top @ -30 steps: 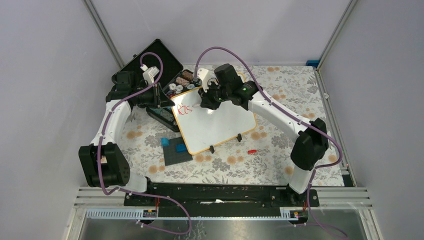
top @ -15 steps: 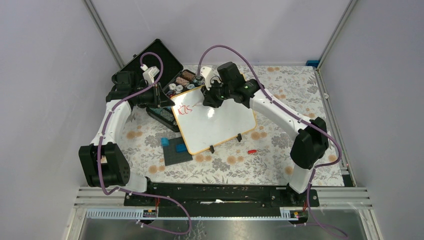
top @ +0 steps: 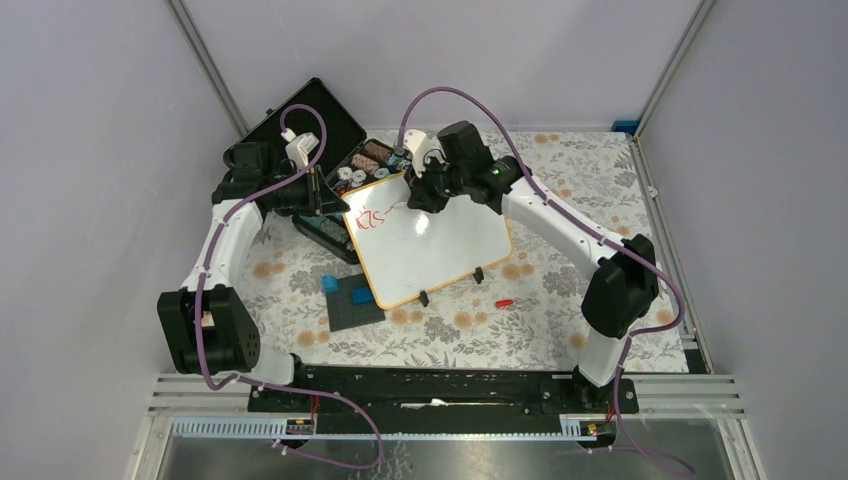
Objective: Write a sentence on the whiteboard
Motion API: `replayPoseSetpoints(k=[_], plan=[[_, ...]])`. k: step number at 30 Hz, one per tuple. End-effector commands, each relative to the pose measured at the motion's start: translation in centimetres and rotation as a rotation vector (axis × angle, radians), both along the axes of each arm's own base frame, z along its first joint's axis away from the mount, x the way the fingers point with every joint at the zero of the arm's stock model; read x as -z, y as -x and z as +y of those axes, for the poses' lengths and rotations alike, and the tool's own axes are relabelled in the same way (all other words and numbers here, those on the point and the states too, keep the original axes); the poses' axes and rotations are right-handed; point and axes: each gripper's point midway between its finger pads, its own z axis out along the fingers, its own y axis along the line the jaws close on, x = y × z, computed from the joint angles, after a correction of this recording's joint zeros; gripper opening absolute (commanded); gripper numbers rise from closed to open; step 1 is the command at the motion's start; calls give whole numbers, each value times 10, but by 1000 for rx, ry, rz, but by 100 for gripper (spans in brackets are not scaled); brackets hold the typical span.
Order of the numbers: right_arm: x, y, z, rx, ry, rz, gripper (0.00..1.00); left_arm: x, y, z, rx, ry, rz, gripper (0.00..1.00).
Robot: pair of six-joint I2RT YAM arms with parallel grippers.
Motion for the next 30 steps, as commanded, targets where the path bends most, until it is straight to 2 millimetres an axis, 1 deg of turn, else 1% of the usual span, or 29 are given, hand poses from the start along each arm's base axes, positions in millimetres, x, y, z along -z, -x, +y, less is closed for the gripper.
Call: replayPoseSetpoints(k=[1,7,17,22,30], plan=[[-22,-17,4,25,-36,-60,0,-12,-6,2,-3,-30,-74,0],[-21,-13,12,7,-38,-60,0,-11,-7,2,-2,-28,-70,0],[-11,-3,23,-24,-22,-48,0,-11,-7,1,-3,-28,-70,0],[-3,2,22,-32,-7,-38,0,-12,-7,2,-4,-30,-72,0],[7,10,12,-34,20,-31,0,-12,-7,2,-5,-31,-72,0]])
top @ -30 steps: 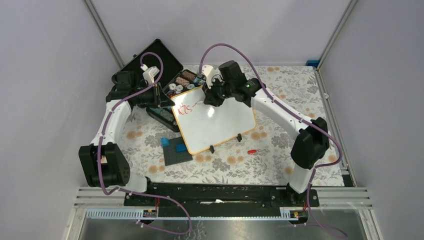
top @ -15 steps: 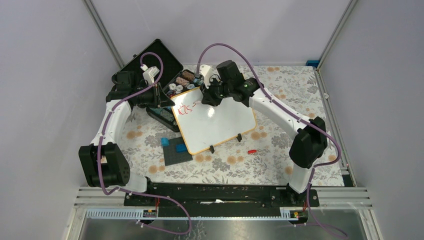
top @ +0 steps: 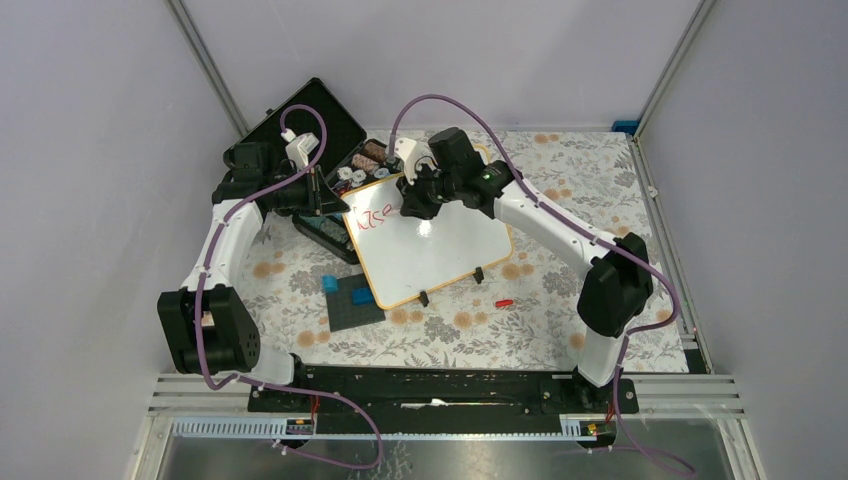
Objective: Write a sentence on the whiteboard
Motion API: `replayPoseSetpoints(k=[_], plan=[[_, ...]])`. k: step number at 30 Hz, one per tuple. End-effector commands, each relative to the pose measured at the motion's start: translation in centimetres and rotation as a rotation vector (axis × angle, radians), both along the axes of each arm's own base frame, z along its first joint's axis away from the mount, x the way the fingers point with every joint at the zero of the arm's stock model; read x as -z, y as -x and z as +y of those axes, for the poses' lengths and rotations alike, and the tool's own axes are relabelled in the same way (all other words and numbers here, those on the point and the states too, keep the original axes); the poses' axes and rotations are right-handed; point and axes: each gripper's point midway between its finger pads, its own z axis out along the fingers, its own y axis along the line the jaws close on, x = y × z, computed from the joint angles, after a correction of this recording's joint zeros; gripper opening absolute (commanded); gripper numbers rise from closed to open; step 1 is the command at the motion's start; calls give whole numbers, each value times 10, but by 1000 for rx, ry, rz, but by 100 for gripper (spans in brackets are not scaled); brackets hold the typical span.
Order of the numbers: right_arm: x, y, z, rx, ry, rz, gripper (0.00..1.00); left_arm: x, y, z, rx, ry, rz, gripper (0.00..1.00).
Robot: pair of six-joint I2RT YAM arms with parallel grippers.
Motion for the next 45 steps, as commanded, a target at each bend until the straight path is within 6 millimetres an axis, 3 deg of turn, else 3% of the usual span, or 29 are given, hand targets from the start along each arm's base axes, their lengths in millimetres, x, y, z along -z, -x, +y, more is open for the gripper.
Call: replayPoseSetpoints(k=[1,22,31,45], plan=[[0,2,-6,7,18,-38,0,-12,-6,1,1,-26,-73,0],[-15,-6,-28,52,22,-88,0,-14,-5,1,-3,-29,-78,0],[-40,23,-24,-21,-41,-48,0,-15,-4,0,1,-28,-80,0],[-31,11,-36,24,-32,-42,0,-14,-3,-1,6,-32,-84,0]])
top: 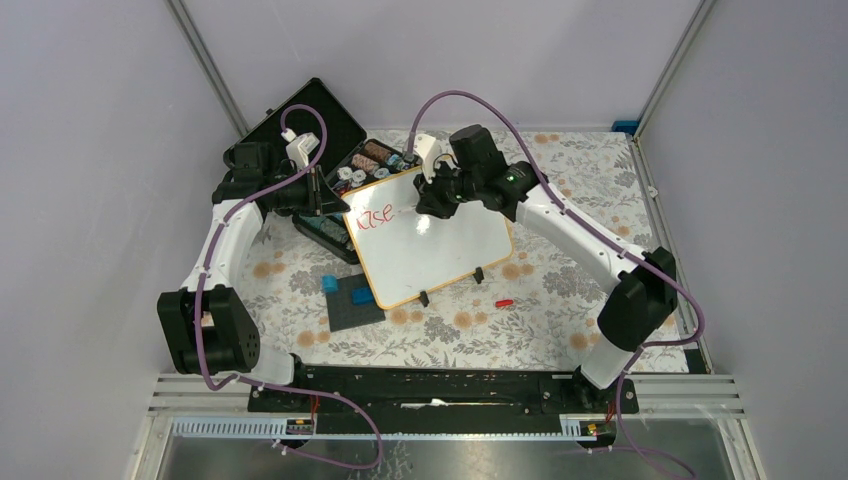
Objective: Write a sentence on the whiteboard
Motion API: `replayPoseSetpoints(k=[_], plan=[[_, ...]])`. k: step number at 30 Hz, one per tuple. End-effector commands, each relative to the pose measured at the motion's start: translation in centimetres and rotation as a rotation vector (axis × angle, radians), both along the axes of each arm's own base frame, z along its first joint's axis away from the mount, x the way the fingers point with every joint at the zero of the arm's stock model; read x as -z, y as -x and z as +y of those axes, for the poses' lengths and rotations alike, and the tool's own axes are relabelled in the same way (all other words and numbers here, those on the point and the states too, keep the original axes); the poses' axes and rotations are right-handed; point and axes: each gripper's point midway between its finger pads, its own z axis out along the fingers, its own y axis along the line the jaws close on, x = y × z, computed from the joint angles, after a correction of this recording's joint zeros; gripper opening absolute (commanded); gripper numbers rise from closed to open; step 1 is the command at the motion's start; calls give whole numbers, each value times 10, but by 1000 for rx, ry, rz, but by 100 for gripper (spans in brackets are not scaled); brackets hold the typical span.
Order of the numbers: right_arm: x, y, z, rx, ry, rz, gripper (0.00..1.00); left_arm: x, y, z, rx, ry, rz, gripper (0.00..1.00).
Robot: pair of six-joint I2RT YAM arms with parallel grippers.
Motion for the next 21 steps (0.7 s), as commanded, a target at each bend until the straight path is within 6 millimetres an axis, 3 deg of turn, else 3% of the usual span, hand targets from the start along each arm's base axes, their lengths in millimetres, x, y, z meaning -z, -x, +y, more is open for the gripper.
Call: replayPoseSetpoints(k=[1,21], plan=[[-9,-2,-4,9,-26,-15,0,-14,-4,0,5,-30,-83,0],[-2,-12,1,22,-20,-21,0,-14,-4,-2,8,-31,-83,0]])
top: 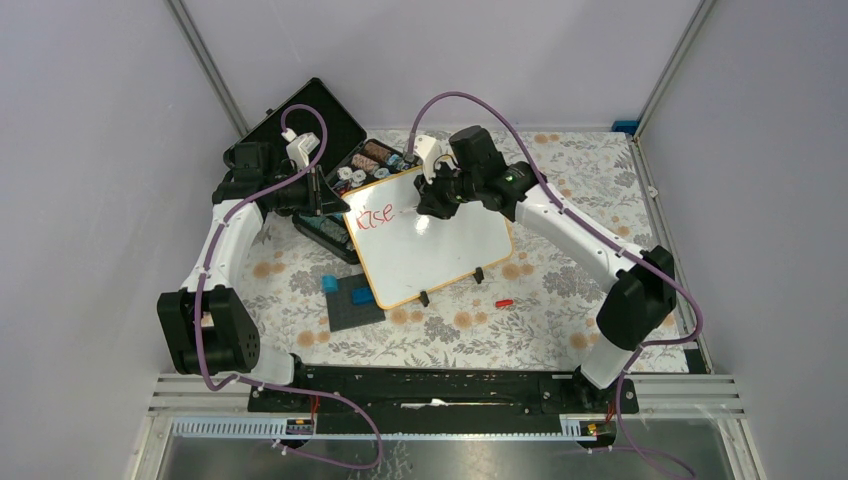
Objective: Write a sentence on the whiteboard
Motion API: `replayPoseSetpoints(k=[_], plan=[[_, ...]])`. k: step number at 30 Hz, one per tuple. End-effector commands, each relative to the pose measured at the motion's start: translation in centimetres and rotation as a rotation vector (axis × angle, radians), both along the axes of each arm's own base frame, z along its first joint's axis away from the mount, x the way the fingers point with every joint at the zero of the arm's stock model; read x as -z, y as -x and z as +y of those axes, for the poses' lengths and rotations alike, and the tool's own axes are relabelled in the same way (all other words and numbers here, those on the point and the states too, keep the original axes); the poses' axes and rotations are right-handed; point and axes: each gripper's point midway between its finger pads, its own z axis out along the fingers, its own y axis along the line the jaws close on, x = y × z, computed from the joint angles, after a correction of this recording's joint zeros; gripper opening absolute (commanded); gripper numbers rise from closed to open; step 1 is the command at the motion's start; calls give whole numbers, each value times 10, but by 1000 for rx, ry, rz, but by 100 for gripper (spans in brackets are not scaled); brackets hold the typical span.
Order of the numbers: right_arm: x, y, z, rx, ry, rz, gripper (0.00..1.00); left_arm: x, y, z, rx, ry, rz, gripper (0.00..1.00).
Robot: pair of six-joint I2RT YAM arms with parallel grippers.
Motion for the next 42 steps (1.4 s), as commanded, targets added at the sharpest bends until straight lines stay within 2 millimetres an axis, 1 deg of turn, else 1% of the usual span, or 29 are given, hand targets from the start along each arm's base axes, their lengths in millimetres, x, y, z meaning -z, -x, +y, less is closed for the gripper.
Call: replayPoseSetpoints(k=[1,7,13,17,24,32,35,38,42], plan=[[-9,-9,5,10,-31,-30,0,-13,-4,-1,6,-31,-80,0],[-7,-15,9,22,-20,-37,0,-13,-3,-1,6,-32,-82,0],[-3,-25,7,52,5,-57,0,-14,-4,-1,4,-33,-83,0],[-1,-26,6,56,12,-59,0,-13,-4,-1,5,-32,-80,0],[6,-18,8,35,13,-32,0,-14,-5,-1,6,-32,-80,0],[22,4,16,-14,41,5,0,-13,-6,-1,3,-34,-79,0],[15,18,23,-48,21,14,0,-13,-6,-1,3,-34,-79,0],[-3,28,28,-74,-27,21,0,-13,-6,-1,2,-33,-77,0],[-21,32,30,-81,-65,20,0,-13,-6,-1,3,-34,-78,0]])
